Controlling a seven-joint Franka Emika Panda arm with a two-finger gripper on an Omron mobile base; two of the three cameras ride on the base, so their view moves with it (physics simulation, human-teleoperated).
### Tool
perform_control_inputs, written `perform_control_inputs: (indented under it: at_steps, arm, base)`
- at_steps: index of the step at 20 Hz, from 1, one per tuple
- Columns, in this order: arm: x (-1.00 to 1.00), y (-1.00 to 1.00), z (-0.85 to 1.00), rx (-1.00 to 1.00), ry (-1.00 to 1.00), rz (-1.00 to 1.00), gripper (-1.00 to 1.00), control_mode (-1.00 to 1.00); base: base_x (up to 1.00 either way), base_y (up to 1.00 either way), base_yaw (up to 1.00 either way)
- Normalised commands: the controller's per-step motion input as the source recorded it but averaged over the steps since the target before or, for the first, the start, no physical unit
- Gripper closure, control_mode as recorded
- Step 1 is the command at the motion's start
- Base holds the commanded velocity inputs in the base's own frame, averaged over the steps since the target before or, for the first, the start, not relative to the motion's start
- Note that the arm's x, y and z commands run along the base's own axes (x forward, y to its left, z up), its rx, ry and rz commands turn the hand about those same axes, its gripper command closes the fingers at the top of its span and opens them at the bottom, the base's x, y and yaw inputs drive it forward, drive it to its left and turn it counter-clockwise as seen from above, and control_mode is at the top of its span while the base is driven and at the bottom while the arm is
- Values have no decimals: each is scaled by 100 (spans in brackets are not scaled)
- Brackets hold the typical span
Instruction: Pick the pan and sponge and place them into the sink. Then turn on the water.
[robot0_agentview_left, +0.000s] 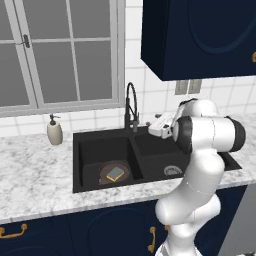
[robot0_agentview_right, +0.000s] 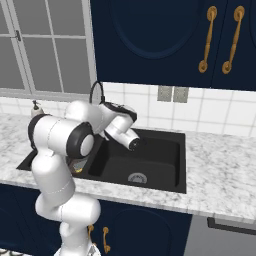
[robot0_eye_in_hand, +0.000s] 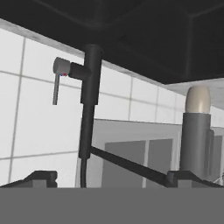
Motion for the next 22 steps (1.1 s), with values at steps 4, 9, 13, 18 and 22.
perform_control_inputs:
  at_steps: [4, 9, 13, 18, 22]
  arm:
    - [34, 0, -15, 0, 0, 0, -100, -100]
    - [33, 0, -27, 0, 0, 0, -100, -100]
    - [28, 0, -17, 0, 0, 0, -100, -100]
    - [36, 7, -5, 0, 0, 0, -100, -100]
    - [39, 19, -8, 0, 0, 0, -100, -100]
  base:
    - [0, 0, 0]
    - [0, 0, 0]
    - [0, 0, 0]
    - [0, 0, 0]
    - [0, 0, 0]
